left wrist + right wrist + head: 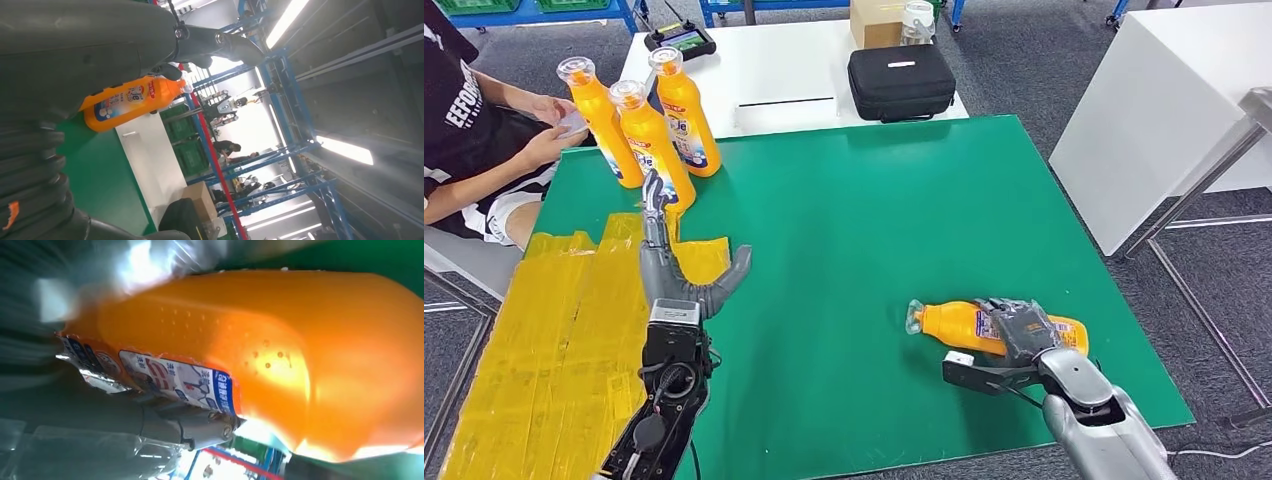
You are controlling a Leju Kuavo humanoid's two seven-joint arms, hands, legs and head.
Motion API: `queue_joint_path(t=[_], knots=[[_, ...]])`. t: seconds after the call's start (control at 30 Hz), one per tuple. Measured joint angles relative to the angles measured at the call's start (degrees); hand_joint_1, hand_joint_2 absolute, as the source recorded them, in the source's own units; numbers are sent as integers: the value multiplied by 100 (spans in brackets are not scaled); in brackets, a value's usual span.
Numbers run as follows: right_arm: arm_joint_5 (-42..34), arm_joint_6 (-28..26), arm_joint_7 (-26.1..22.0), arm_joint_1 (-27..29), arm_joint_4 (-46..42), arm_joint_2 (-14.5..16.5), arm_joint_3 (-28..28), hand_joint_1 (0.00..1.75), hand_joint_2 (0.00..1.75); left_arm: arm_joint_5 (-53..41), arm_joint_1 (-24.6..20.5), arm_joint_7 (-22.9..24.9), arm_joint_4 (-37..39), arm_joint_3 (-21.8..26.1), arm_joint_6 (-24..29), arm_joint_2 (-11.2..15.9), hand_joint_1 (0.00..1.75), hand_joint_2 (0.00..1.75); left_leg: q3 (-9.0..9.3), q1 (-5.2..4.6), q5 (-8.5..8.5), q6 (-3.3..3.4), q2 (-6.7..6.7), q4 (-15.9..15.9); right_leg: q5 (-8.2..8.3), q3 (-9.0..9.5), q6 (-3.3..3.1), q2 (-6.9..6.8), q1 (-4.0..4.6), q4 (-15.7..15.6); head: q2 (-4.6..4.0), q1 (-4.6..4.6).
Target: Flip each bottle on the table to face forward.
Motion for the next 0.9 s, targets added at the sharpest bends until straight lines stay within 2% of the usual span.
queue_joint_path(t=[0.1,0.23,0.3,0.43,0.5,0.57,0.73,0.9], knots=[[-466,-398,-153,26,-20,273,-171,175,175,-82,54,32,-68,0,-67,0,0,175,-13,1,15,2,0,0,4,-16,-4,0,2,2,0,-1],[-1006,-530,-349,63,-152,618,-405,175,175,-178,118,139,-178,-1,-183,0,0,175,-27,11,18,-1,-7,0,1,-27,-7,-8,10,3,0,-1],[-1600,-699,-623,155,-315,811,-573,175,175,-253,155,268,-235,-9,-341,3,0,175,-39,14,18,-2,-12,0,-1,-36,-7,-13,11,3,0,0],[-3280,-1176,-1408,365,-824,1342,-983,175,175,-394,174,580,-338,-127,-771,27,0,175,-59,15,16,-3,-12,0,-1,-60,-8,-12,11,3,0,-1],[-3757,-1277,-1603,392,-1005,1571,-1125,175,175,-412,138,702,-361,-222,-924,40,0,175,-61,15,14,-5,-12,0,-4,-63,-6,-12,11,3,0,-1],[-4006,-1306,-1700,396,-1087,1717,-1210,175,175,-343,97,815,-370,-306,-1145,60,0,175,-62,14,14,-5,-13,0,-6,-63,-3,-13,10,3,0,-1],[-4515,-1355,-1957,323,-1066,1971,-1267,175,175,-56,2,1209,-374,-615,-2127,174,0,175,-66,13,14,-4,-13,0,-5,-64,-1,-12,8,3,0,0],[-5022,-1203,-2242,54,-861,2122,-1240,175,175,75,-101,1476,-373,-856,-2654,279,0,175,-67,14,16,-6,-13,0,-5,-64,-1,-12,10,4,0,0]])
